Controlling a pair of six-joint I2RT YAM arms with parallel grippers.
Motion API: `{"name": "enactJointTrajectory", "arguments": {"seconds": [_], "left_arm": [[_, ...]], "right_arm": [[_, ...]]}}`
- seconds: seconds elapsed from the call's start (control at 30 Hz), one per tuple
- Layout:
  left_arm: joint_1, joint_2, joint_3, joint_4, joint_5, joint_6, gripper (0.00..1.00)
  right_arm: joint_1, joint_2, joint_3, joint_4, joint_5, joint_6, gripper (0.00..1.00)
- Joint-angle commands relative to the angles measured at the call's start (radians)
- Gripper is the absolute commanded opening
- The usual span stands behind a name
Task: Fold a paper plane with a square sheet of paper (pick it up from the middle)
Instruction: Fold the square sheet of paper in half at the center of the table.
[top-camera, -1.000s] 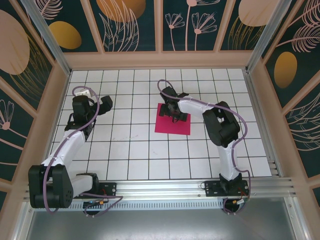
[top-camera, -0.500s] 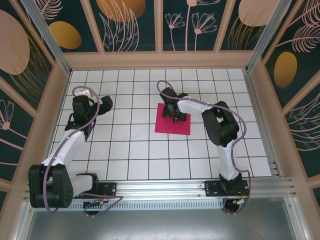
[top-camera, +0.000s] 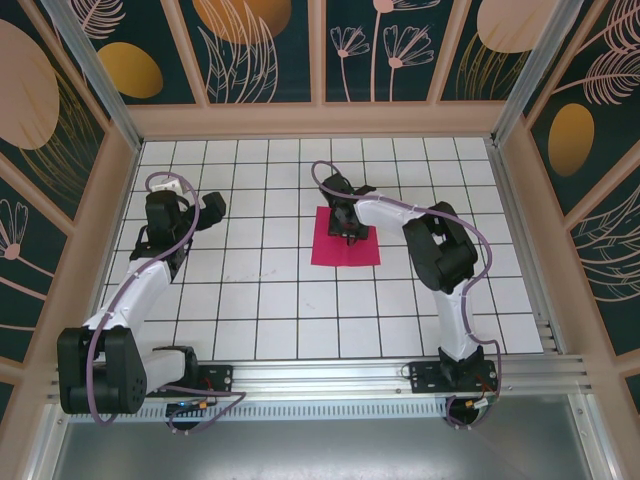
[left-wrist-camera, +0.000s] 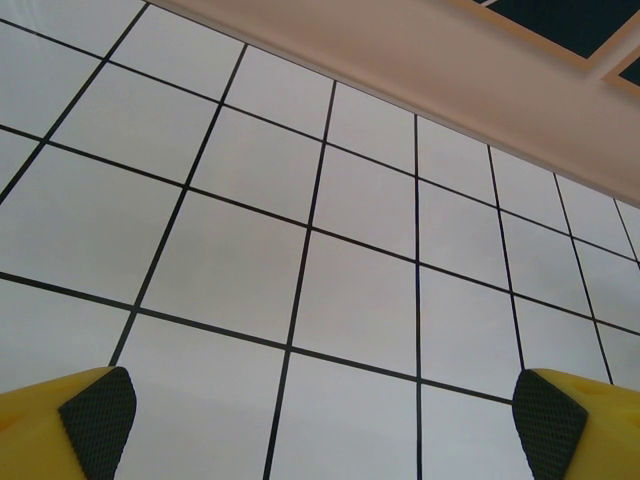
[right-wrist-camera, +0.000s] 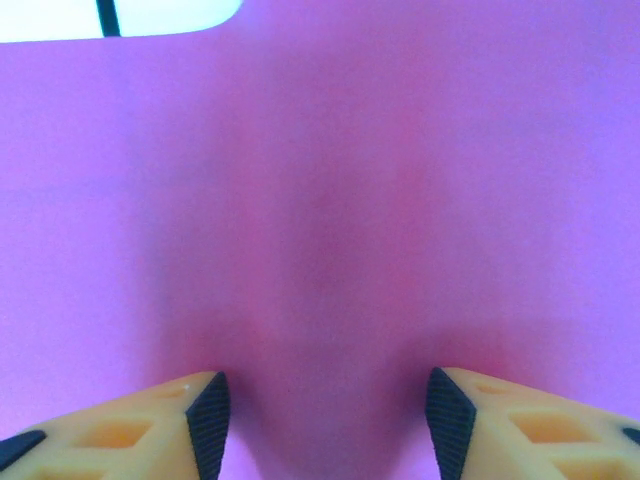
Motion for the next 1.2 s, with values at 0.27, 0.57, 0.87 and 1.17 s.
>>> {"name": "enactJointTrajectory", "arguments": {"seconds": [0.27, 0.57, 0.87, 1.17], "left_arm": [[0.004, 0.061, -0.010, 0.038, 0.244, -0.138, 0.98], [-0.042, 0.071, -0.095, 0.147, 0.343, -0.272, 0.98], [-0.173, 0.144, -0.119, 0.245, 0.313, -0.353, 0.97], [-0.212, 0.203, -0.102, 0.281, 0.304, -0.379, 0.97]], "right_arm": [[0.043, -0.083, -0.092, 0.155, -0.326, -0.099, 0.35], [-0.029, -0.220, -0.258, 0.545, -0.841, 0.042, 0.23], [-0.086, -0.199, -0.348, 0.613, -0.895, 0.064, 0.23], [-0.144, -0.162, -0.382, 0.754, -1.040, 0.183, 0.24]]}}
